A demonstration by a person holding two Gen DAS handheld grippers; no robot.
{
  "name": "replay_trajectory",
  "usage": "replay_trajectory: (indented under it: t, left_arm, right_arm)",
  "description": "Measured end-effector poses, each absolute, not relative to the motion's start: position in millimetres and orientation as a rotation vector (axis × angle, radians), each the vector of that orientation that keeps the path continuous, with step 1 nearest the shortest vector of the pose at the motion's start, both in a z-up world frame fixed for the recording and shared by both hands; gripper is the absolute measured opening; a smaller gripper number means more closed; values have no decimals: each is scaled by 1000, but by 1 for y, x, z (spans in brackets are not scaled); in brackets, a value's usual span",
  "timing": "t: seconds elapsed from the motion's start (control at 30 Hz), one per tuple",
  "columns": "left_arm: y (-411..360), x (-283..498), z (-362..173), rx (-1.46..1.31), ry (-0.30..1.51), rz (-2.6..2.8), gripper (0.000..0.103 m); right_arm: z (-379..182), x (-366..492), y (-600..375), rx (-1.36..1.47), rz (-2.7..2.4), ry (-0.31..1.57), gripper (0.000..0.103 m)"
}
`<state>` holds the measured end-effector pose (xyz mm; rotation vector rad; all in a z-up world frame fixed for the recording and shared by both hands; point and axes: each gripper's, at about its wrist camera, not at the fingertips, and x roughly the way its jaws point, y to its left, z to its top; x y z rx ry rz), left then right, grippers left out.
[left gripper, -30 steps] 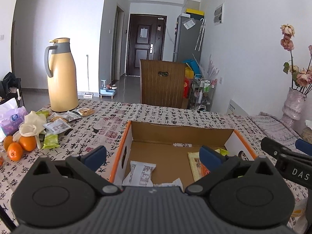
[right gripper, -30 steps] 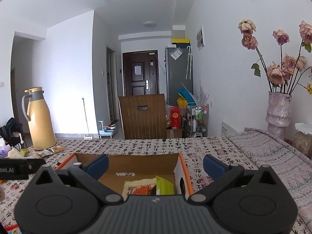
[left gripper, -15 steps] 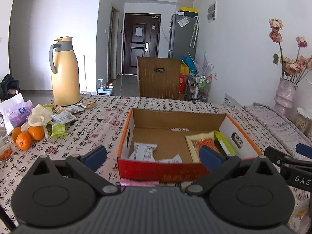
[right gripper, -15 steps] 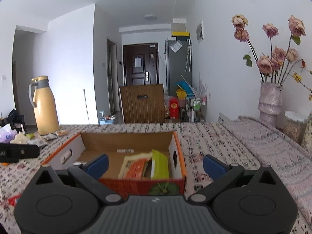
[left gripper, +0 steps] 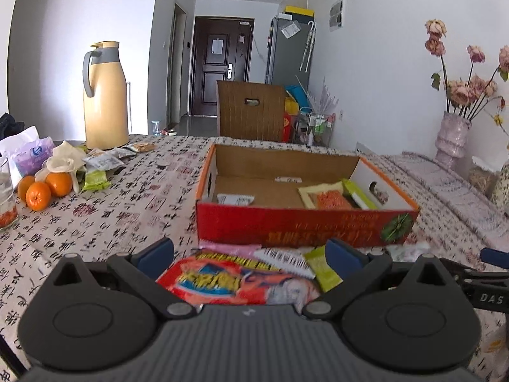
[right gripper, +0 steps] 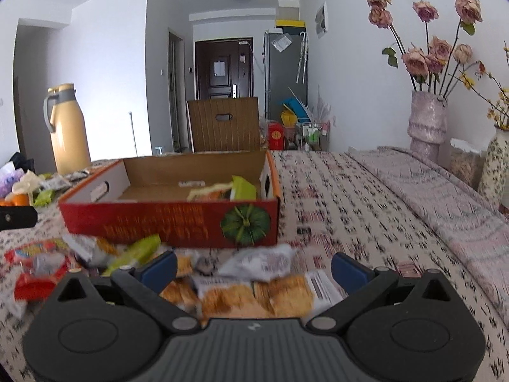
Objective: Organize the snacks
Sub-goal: 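Move both open grippers from the box back to the snack pile, then close the right gripper on a white cracker packet, then grasp a white packet under the red chip bag with the left gripper while the right holds the cracker packet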
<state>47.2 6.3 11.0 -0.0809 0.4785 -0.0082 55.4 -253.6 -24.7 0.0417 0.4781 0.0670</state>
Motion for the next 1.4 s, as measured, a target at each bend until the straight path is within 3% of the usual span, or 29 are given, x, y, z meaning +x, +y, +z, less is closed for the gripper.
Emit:
replay_trajectory:
  t: [0.07,0.2,0.27,0.4,0.7,0.77,0.8,0.9,1.4]
  left_arm:
    - [8,46,7,-82,490,-4,103]
    - [13,48,4,-86,503,3,103]
    - [13,49,3,-85,507,4,103]
    - [13,50,4,-80,510,7,103]
    - [14,51,3,-81,515,14,103]
    - [14,51,3,-77,516,18,103]
    - [14,51,3,-78,518,19,103]
    - [15,51,2,-82,518,21,103]
    - [28,38,5,-72,517,52,103]
  right_arm:
    - [-30,53,-257,40,62,494,101]
    - [-36,53,-266,45,41,517,85]
    - [-37,55,-271,45,20,519,83]
    - [-37,72,-281,28,-13,545,68]
    - [-66,107,-274,-17,30,682,65]
    - [-66,104,-272,-26,35,672,60]
    - [-66,103,-272,-26,45,670,49]
    - [-64,96,-270,-40,46,643,41]
    - [-41,57,-288,40,-12,503,41]
